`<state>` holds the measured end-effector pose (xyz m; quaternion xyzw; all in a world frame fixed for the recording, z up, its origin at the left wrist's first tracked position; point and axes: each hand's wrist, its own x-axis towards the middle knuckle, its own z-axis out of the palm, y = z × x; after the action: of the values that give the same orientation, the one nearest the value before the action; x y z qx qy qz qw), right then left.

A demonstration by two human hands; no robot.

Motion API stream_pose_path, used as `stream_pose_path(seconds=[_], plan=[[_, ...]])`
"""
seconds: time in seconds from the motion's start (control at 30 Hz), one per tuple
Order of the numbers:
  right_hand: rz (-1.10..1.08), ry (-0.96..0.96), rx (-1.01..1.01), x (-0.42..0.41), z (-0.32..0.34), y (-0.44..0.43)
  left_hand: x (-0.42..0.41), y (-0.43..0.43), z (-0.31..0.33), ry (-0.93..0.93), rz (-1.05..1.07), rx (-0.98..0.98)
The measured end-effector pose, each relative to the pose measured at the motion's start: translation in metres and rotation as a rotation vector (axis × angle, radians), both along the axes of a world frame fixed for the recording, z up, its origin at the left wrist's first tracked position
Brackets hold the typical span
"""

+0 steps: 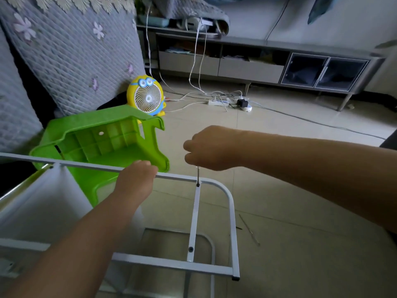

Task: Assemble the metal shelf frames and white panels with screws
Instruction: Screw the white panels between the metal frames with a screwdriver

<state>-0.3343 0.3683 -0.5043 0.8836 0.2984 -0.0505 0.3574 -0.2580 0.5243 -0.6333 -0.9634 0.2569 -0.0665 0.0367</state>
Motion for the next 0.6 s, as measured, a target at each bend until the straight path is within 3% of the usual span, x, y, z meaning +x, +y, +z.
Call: stream_pose_path(seconds=[0.2,0.37,0.5,0.6], plan=[[0.027,0.025,-0.008,0.017,-0.011,0.023,0.001,0.002,-0.004,-0.055,-0.031,-0.032],[-0.230,0.077,0.024,0.014,0.002,0.012,0.002,0.000,0.000,-0.056,-0.020,0.033],[-0.521,0.274,0.048,0.014,0.001,0.010,0.002,0.001,-0.002,-0.044,-0.020,0.031],[-0.603,0.213,0.206,0.015,-0.001,0.020,0.003,0.001,-0.004,-0.037,-0.005,0.012]])
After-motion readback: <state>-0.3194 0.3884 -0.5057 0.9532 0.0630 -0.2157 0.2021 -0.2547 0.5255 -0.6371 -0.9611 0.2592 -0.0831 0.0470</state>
